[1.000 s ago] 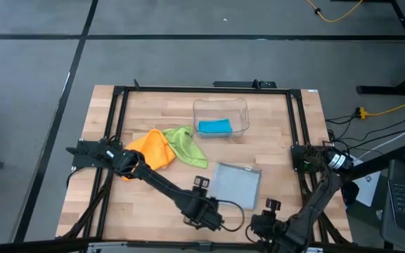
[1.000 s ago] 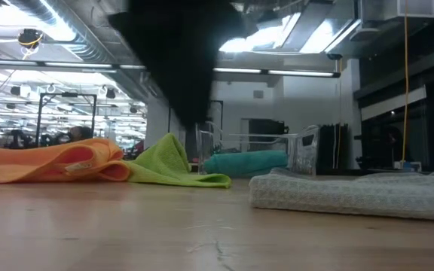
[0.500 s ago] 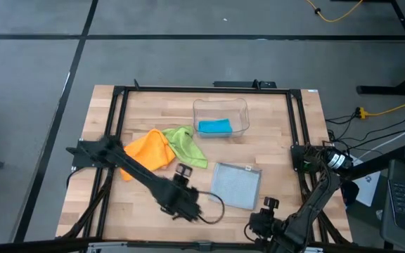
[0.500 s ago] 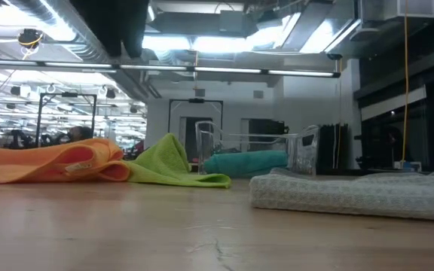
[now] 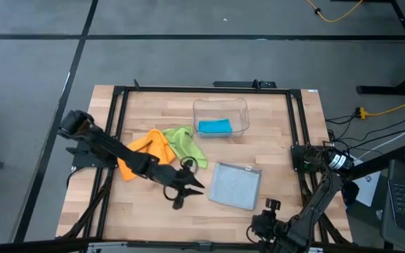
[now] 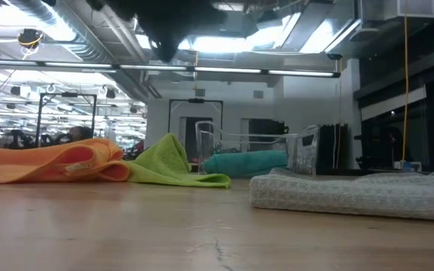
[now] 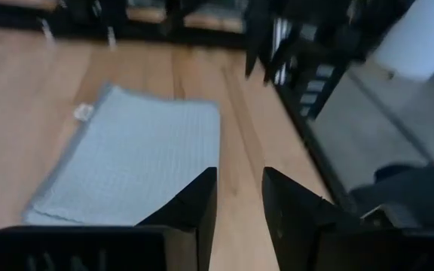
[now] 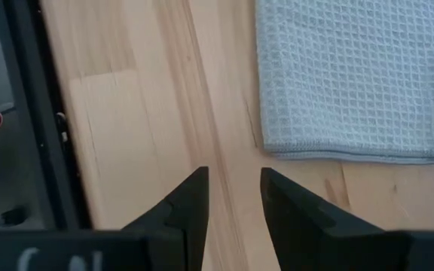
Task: Fold microfiber towels
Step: Fold the gray towel
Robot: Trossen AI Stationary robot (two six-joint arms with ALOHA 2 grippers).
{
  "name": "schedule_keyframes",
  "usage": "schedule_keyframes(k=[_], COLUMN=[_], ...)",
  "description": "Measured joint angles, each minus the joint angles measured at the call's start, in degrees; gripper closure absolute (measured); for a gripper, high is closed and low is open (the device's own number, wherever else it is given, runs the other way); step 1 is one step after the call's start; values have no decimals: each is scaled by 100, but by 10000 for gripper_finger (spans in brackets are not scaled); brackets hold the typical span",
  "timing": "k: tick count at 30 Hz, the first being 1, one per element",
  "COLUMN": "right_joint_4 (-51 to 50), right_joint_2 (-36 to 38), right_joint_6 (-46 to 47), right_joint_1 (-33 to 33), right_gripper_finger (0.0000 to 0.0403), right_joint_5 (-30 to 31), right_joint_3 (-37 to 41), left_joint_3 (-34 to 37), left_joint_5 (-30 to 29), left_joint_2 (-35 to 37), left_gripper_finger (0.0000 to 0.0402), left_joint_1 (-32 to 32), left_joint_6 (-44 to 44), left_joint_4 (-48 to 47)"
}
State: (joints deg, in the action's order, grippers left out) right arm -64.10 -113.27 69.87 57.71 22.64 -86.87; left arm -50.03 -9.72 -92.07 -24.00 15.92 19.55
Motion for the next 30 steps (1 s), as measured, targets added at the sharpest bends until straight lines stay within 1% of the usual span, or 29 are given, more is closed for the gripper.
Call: schedule_keyframes(k=[2,5,7,9,11,13,18,21,25,28,30], right_joint_4=[-4,-28,-33,-53,-90,-176,-203,-181,-185,-190,-188], right_joint_2=[-2,-2,-2,-2,-2,-4,-5,-28,-54,-74,-81], right_joint_6=[-11,-264,-293,-289,-302,-308,-558,-581,-588,-589,-590], right_joint_1=[-24,-64,-77,-108,-133,-157,-229,-319,-414,-454,-468], right_gripper_finger=[279,279,279,279,278,278,272,249,198,161,143], right_joint_5=[3,5,22,21,-10,-20,-21,-21,213,469,624], right_joint_3=[0,0,0,0,0,0,2,2,2,2,2], left_joint_3=[-440,-1237,-1641,-1979,-2248,-2442,-2897,-3012,-3048,-3050,-3050], left_joint_5=[30,33,-2,-20,-39,-231,-306,-302,-268,-307,-308], left_joint_2=[-335,-736,-994,-1236,-1463,-1673,-2051,-2251,-2369,-2374,-2374], left_gripper_finger=[304,303,302,304,305,304,285,265,239,230,230], left_joint_1=[-16,-21,-13,-12,-29,-82,-180,-183,-164,-165,-150], left_joint_6=[-110,-346,-439,-513,-685,-752,-1091,-1182,-1183,-1169,-1161], left_joint_4=[-419,-1530,-2193,-2642,-2940,-3116,-3228,-3484,-3459,-3446,-3425])
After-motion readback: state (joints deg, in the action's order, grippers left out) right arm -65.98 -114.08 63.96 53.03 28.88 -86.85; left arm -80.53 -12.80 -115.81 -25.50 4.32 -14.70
